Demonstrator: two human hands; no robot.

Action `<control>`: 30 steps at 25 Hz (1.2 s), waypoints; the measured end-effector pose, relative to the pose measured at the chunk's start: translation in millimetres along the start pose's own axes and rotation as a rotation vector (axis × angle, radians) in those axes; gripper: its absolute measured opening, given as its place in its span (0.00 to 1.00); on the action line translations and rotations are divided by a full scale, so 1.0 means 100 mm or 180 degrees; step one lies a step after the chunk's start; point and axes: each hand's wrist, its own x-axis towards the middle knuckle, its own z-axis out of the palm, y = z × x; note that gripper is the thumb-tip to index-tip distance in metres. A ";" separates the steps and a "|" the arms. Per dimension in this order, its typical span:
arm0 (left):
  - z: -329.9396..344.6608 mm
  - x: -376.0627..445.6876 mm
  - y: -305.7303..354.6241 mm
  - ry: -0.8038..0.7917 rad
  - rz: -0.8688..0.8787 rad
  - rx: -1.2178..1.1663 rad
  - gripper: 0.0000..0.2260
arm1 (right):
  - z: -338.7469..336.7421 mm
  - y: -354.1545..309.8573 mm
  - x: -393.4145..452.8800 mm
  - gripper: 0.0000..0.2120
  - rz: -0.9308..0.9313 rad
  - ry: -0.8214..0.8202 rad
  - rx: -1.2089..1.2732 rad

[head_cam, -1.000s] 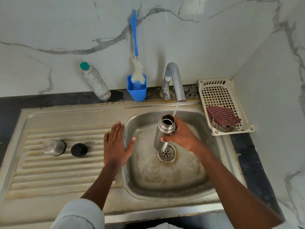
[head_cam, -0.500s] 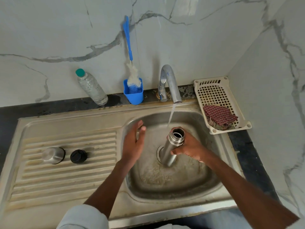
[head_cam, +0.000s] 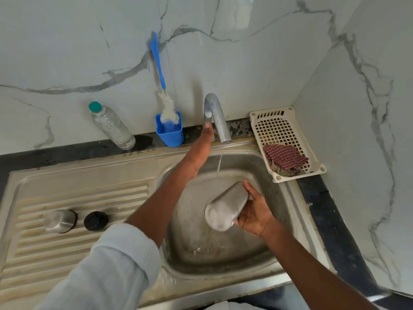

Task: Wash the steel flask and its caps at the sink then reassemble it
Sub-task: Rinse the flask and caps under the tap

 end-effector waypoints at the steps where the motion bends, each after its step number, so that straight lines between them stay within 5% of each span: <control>1: -0.02 0.00 0.08 -0.0050 -0.0001 0.0172 0.32 | 0.04 0.00 0.01 0.32 0.0095 -0.0012 0.0286; 4: -0.08 -0.16 0.07 0.0174 0.0223 0.0134 0.30 | 0.29 -0.11 -0.14 0.31 0.0443 -0.0284 0.1128; 7: -0.11 -0.44 -0.41 0.0952 0.0198 -0.0100 0.27 | 0.41 -0.25 -0.36 0.28 0.0518 -0.0826 0.1677; 10: -0.08 -0.79 -0.93 0.1580 0.0166 0.0037 0.20 | 0.34 -0.13 -0.33 0.28 0.0392 -0.0638 0.1678; 13: 0.03 -1.19 -1.19 0.1483 0.0259 -0.0083 0.19 | 0.25 0.16 -0.20 0.23 0.0630 -0.0071 0.1424; 19: 0.22 -1.76 -1.16 0.1080 0.0723 0.0304 0.31 | 0.54 0.18 -0.43 0.30 0.0303 -0.0388 0.1155; 24: 0.50 -1.91 -0.97 0.1118 0.0676 0.0419 0.39 | 0.46 0.62 -0.24 0.22 0.0703 0.0255 0.0044; 27: 0.47 -1.96 -0.84 0.1827 0.0979 0.0272 0.33 | 0.42 0.65 -0.38 0.36 0.0729 0.0235 -0.1114; 30: 0.34 -2.00 -0.60 0.2172 0.1260 0.0395 0.33 | 0.31 0.57 -0.45 0.32 -0.1472 0.1277 -0.3474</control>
